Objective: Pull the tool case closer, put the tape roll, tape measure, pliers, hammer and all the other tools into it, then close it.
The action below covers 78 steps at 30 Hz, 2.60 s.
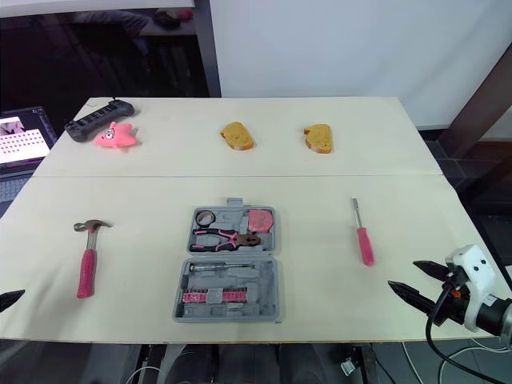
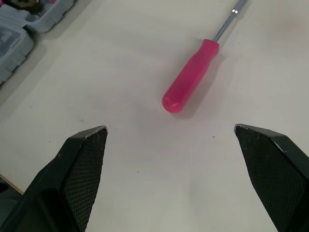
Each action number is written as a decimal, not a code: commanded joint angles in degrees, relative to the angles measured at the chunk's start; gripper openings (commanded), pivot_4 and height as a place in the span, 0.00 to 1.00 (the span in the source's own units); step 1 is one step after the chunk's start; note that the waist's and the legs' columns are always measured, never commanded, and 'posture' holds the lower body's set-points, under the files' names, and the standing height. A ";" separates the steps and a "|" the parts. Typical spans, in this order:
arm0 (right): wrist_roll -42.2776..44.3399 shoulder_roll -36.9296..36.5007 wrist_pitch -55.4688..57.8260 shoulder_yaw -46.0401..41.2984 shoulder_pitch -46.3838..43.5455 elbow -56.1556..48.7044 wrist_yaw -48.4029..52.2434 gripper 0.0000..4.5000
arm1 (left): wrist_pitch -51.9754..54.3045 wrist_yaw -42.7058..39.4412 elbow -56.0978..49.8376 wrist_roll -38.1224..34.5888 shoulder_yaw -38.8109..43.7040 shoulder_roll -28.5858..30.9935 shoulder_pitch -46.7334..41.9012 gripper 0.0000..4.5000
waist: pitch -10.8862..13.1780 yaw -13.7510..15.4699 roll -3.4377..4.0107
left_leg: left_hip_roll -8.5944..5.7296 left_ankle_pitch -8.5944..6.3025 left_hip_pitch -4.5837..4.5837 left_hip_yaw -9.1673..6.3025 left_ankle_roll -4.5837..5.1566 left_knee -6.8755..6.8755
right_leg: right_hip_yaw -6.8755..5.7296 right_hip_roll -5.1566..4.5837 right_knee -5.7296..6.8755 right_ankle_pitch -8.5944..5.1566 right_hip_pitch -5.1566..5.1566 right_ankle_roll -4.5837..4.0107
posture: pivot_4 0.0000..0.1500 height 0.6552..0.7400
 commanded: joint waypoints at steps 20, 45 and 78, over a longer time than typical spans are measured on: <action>19.63 0.39 21.16 24.78 -28.93 -26.27 -12.97 0.99 | 50.35 60.85 -31.03 -1.11 -9.65 -24.07 -23.24 1.00 | -0.05 1.40 -0.05 | -0.06 0.05 -0.14 -0.36 -0.08 0.29 | -0.25 -0.02 0.14 0.25 0.08 0.42 | 1.00 1.00; 19.17 -2.03 22.42 28.74 -32.48 -26.23 -14.05 1.00 | 52.97 58.52 -13.95 4.74 -18.88 -27.45 -33.73 0.16 | -0.78 2.02 1.22 | -0.10 0.08 -0.01 -0.39 -0.14 0.38 | -0.28 -0.02 0.17 0.25 0.28 0.42 | 1.00 1.00; 14.04 -0.35 22.68 34.94 -36.84 -22.16 -15.85 1.00 | 46.82 57.62 -9.02 10.00 -21.91 -29.38 -35.73 0.71 | -1.12 3.37 1.69 | -0.13 0.12 0.68 -0.37 -0.21 0.03 | -0.25 -0.04 -0.04 0.21 0.82 0.42 | 1.00 1.00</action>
